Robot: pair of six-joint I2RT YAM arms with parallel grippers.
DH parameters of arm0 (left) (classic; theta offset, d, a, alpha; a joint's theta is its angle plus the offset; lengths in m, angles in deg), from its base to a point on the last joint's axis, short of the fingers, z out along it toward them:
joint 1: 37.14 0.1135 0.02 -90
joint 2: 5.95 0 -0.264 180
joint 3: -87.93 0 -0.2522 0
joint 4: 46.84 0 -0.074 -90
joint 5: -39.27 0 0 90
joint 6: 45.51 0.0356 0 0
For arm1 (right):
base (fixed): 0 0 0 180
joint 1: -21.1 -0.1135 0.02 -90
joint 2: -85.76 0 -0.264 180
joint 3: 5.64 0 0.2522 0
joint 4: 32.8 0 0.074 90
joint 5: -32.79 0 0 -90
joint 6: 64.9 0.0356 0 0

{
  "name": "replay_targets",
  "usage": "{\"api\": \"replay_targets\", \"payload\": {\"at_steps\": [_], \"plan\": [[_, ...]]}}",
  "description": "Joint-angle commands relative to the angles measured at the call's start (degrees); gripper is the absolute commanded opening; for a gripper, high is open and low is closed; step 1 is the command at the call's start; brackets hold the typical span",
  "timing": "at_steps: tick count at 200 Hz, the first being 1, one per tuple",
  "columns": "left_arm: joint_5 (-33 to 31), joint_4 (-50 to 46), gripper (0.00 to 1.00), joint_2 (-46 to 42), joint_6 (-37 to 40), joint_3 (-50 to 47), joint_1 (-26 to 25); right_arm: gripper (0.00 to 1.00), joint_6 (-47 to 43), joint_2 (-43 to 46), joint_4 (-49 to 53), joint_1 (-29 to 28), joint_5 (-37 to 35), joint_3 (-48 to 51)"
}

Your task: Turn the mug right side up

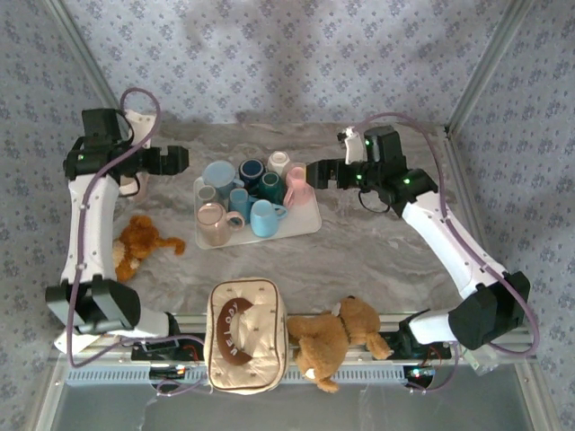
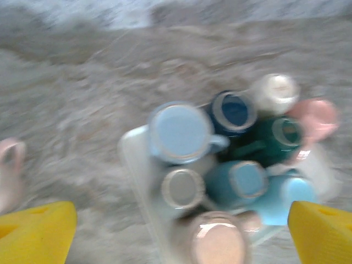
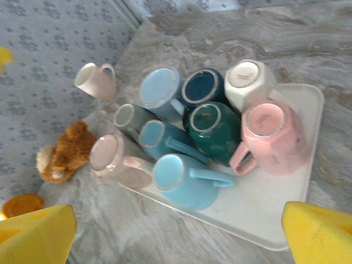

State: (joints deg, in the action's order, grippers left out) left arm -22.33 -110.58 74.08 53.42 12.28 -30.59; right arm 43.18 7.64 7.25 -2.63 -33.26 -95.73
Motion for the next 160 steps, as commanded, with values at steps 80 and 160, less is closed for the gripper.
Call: {"api": "replay_targets", "payload": {"at_steps": [80,160], "plan": [[24.54,15.03,1.0,-10.51,-2.81,-18.16,-11.49,0.98,6.69,-4.5,3.28,-0.75,-8.75,1.37],[17.14,13.64,1.0,-3.43,-10.53,-18.42,-13.33,1.0,16.86,-18.13,0.99,-1.36,-12.46,-4.92]]}}
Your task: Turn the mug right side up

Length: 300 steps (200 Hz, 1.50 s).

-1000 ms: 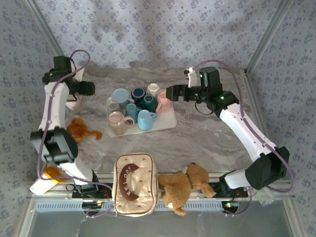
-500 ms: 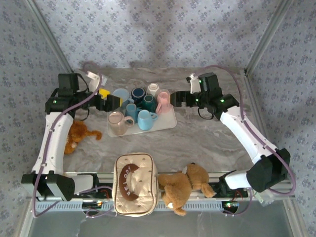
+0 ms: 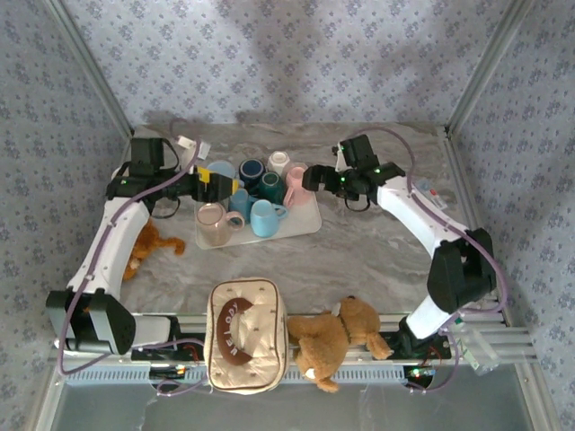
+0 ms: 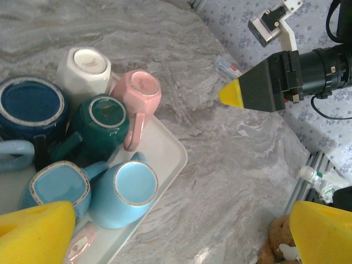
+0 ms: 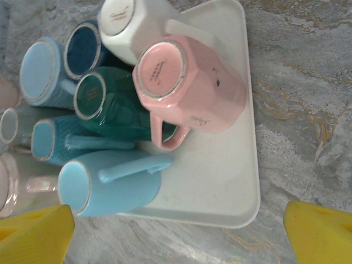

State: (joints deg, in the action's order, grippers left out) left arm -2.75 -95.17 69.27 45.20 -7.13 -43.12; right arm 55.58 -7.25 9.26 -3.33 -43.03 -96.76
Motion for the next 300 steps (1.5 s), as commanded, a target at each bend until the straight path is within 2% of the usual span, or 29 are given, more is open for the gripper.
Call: {"api": "replay_targets", "payload": {"at_steps": [1,62,129,188,300], "plan": [[-2.49,-1.84,0.99,1.44,-2.3,1.03,-0.89,1.0,4.57,-3.41,-1.08,-0.64,-2.72,-3.91],[-5.03,-1.85,0.99,2.51,-5.94,0.71,-1.14,1.0,10.76,-12.43,-3.67,-2.67,-5.41,-8.59],[-5.8,-3.18,0.99,3.0,-6.02,0.98,-2.37,1.0,14.74,-18.19,-3.11,-3.55,-10.72,-13.88],[-8.32,-3.93,0.99,2.66,-6.0,1.16,-2.6,1.0,15.36,-21.72,-1.38,-4.15,-12.24,-18.71],[-9.01,-3.93,0.99,2.21,-5.87,0.89,-2.59,0.99,12.98,-28.24,5.88,-5.85,-15.72,-26.12]]}}
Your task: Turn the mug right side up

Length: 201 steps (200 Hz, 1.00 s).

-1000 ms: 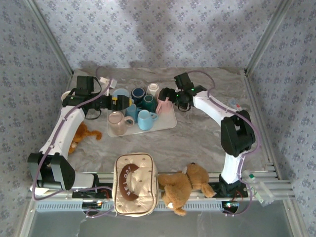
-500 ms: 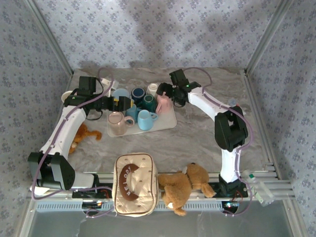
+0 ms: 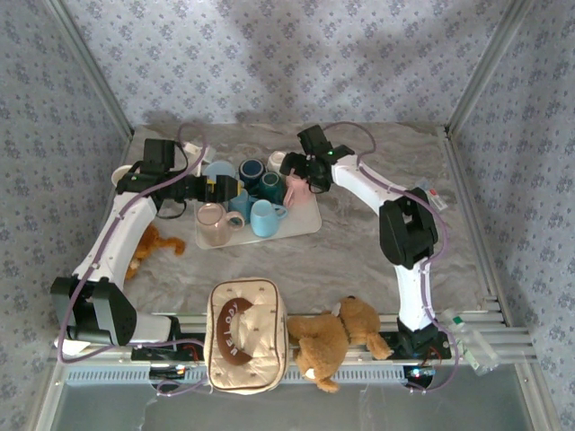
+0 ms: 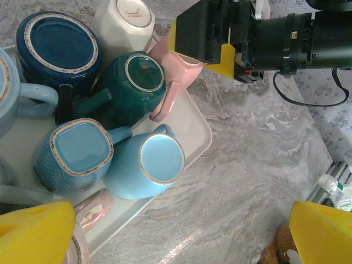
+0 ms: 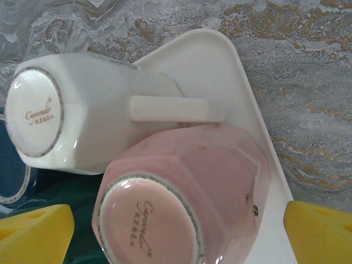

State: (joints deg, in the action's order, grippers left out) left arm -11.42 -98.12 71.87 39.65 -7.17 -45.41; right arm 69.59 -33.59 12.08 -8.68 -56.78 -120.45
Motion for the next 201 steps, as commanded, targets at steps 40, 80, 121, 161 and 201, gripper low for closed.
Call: {"api": "replay_targets", "payload": {"at_steps": [40,80,121,161,201], "plan": [[-0.99,-2.45,0.99,-0.48,-0.37,0.84,-0.28,0.95,-1.77,-3.38,4.83,-0.45,-0.79,-3.09],[-1.24,-2.56,1.0,-0.31,-0.37,0.84,-0.26,0.96,-1.53,-4.3,4.75,-0.51,-0.43,-2.74],[-1.33,-2.52,1.0,0.03,-0.53,0.49,-0.25,0.98,-1.6,-5.27,4.4,-0.23,-0.27,-3.23],[-1.27,-2.53,0.99,0.29,-0.73,0.45,-0.25,0.93,-1.42,-5.54,4.31,-0.01,0.02,-3.38],[-1.32,-2.47,0.99,0.51,-0.7,0.41,-0.26,0.84,-1.03,-4.69,3.58,0.06,0.98,-1.65]]}}
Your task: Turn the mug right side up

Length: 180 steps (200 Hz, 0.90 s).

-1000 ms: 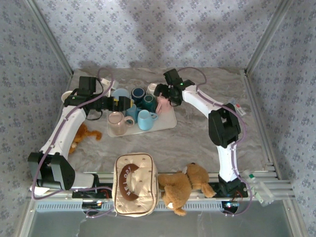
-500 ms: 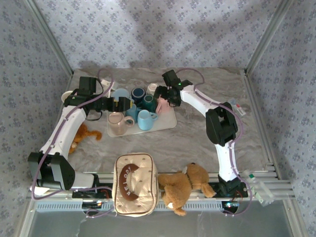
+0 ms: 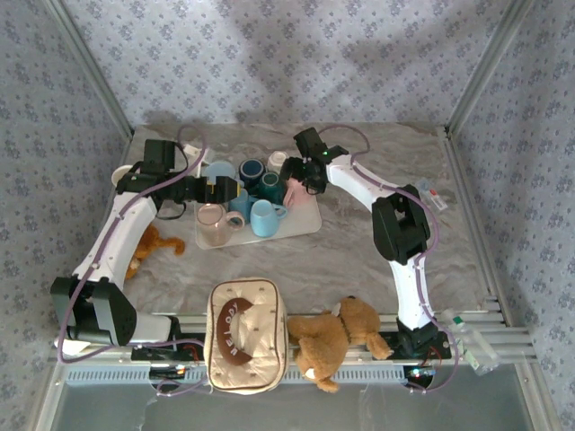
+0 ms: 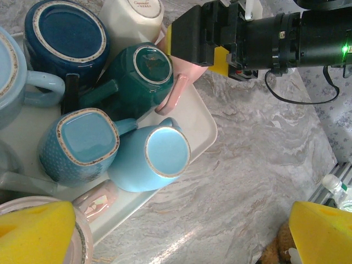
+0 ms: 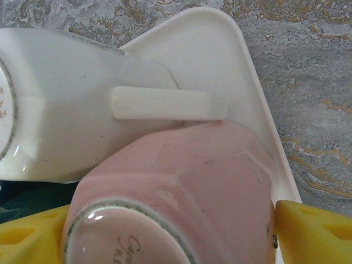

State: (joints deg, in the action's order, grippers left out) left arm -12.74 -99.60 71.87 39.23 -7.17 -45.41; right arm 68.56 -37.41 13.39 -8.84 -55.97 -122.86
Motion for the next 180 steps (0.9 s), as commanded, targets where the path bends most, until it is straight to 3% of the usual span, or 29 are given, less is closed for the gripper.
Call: {"api": "replay_targets", "payload": {"at_steps": [1,64,180], "plan": [[-0.02,-0.99,0.99,0.54,-0.28,0.45,-0.26,0.83,0.02,-0.81,2.28,0.17,0.26,0.78],[0.29,-0.93,0.99,1.02,-0.4,0.41,-0.26,0.73,-0.06,5.49,-4.1,0.09,-1.0,5.93],[2.47,-0.2,0.98,1.15,-0.7,-0.19,-0.69,0.69,-1.86,24.33,-9.83,-1.22,-0.93,14.52]]}}
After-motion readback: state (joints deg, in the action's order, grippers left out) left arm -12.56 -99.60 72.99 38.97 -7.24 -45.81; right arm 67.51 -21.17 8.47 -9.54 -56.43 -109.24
